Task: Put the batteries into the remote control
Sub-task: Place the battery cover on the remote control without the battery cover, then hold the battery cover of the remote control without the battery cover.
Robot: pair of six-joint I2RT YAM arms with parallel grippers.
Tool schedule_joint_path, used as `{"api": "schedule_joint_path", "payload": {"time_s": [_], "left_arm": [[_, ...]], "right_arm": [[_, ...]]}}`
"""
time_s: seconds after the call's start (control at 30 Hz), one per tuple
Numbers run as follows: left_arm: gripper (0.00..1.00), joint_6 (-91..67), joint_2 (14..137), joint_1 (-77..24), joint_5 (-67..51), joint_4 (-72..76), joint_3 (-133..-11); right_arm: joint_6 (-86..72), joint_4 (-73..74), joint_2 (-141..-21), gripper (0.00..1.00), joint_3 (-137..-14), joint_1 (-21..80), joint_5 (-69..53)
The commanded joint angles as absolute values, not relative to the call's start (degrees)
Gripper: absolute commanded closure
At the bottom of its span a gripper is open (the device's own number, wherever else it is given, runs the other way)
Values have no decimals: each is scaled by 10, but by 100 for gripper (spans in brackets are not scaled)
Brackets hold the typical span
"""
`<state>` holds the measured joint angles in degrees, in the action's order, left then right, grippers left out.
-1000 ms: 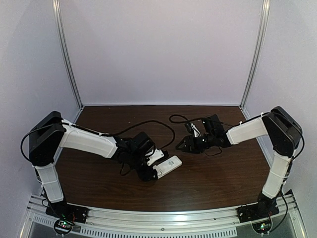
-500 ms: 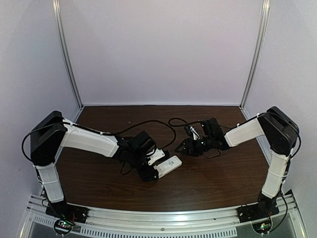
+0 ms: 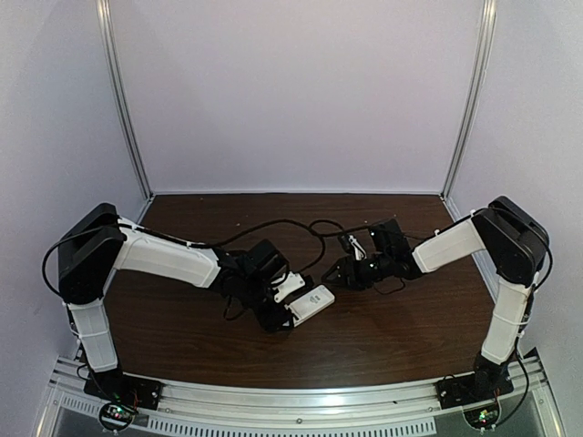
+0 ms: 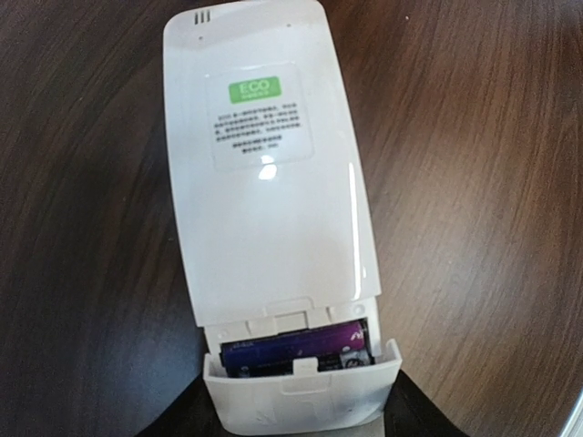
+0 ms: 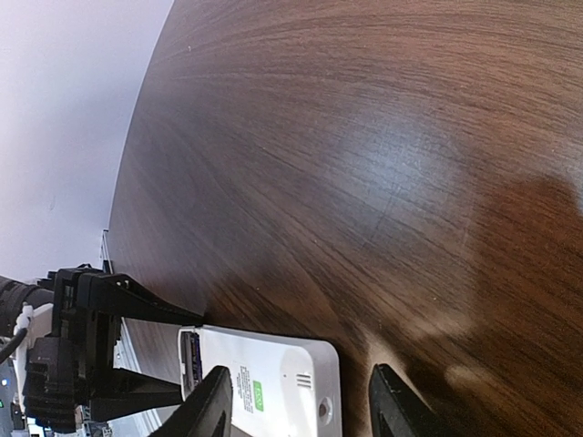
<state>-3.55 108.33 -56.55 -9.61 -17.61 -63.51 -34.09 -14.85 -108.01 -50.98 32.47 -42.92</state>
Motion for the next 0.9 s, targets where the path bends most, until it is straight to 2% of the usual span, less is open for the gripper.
{"api": "schedule_joint_path", "payload": {"time_s": [0.0, 0.13, 0.33, 0.53, 0.7, 0.87], "left_arm": [[43, -40, 1106, -563, -98, -172, -640], [41, -43, 1106, -563, -105, -172, -646], [30, -51, 1099, -563, -110, -171, -644], [22, -49, 1083, -562, -100, -166, -642], [11, -58, 1033, -553, -90, -135, -621], [12, -70, 965, -535, -91, -85, -577]], "right_arm": [[-340, -158, -1086, 49, -501, 329, -435], [-342, -162, -1090, 50, -499, 331, -436], [-345, -162, -1088, 51, -500, 332, -437], [-340, -154, -1085, 50, -503, 332, -434], [-334, -146, -1078, 50, -504, 332, -426], [-328, -138, -1079, 50, -511, 332, -423]]}}
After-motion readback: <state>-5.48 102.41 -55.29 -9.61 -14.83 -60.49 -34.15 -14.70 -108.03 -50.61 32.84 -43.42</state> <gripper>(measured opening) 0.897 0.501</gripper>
